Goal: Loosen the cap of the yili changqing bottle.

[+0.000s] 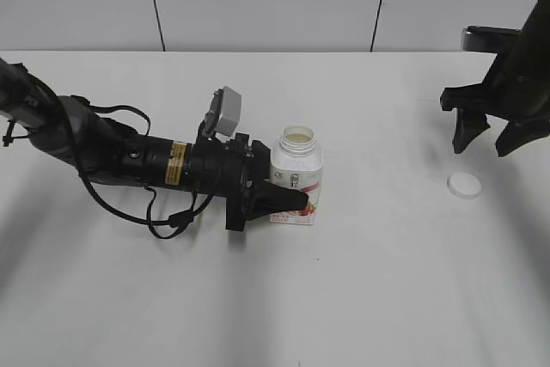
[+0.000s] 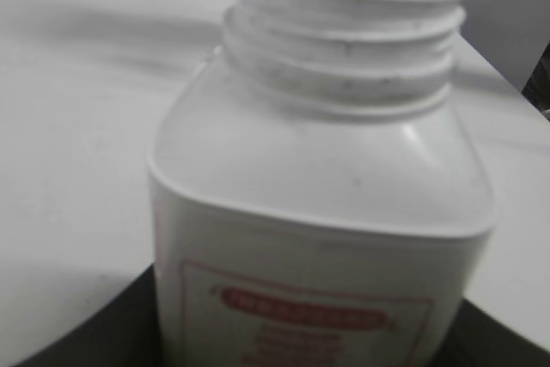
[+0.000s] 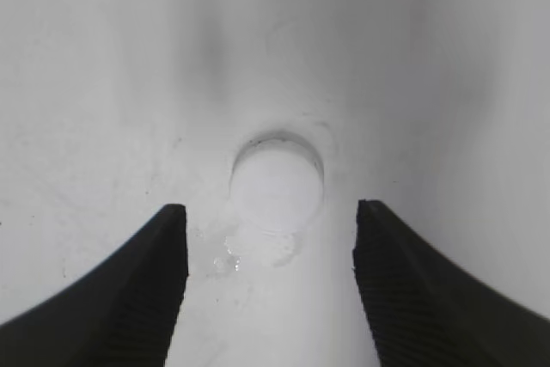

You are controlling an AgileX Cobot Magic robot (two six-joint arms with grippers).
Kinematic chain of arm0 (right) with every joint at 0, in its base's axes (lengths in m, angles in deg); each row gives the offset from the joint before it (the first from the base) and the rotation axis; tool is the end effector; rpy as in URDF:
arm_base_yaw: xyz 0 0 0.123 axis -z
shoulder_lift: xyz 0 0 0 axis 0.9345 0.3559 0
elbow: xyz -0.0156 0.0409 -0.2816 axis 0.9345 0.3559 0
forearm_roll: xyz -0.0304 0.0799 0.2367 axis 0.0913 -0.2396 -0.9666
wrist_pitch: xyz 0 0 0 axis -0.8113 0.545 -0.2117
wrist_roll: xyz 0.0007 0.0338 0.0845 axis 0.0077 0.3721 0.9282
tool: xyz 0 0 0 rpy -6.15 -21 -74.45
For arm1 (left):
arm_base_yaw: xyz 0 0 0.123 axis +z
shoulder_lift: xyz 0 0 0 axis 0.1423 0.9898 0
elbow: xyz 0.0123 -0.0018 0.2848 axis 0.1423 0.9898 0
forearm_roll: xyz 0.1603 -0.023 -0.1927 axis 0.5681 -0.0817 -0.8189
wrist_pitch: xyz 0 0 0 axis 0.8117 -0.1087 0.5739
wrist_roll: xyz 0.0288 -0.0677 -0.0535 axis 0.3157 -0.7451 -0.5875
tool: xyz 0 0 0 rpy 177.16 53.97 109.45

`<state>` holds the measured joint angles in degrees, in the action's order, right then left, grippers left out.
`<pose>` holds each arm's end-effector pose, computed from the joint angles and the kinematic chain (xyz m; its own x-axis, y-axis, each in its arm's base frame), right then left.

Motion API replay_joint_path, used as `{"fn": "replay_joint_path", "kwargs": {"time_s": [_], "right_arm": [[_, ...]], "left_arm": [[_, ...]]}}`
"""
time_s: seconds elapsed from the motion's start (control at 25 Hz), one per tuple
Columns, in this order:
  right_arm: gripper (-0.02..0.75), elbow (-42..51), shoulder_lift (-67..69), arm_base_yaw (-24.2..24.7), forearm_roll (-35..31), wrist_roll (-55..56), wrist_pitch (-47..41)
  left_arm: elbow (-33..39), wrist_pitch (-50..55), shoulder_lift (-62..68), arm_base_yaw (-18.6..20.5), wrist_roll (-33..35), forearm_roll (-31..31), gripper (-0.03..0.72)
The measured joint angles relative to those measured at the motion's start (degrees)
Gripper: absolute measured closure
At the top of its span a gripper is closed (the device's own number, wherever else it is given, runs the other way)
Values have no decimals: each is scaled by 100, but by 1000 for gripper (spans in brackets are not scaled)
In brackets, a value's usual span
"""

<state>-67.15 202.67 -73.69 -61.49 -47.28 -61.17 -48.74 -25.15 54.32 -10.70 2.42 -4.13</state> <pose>0.3866 0.0380 0.1672 -0.9908 0.0369 -0.1299 0.0247 0.9952 0.0943 0.3540 -0.2105 0.0463 -0.1533 0.2837 -0.9466 0.9855 -0.0267 -0.1676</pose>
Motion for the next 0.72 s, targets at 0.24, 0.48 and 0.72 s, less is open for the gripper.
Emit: {"fn": "replay_joint_path", "kwargs": {"time_s": [0.24,0.48,0.72], "right_arm": [[255,0,-14,0,0,6,-17],[254,0,-14,0,23,6,-40],[254,0,-14,0,23,6,-108]], "left_arm": [[0,113,-119,0,-5,44,293],[0,158,-305,0,-22,34,294],[0,521,-305,-5,-22,65,294]]}}
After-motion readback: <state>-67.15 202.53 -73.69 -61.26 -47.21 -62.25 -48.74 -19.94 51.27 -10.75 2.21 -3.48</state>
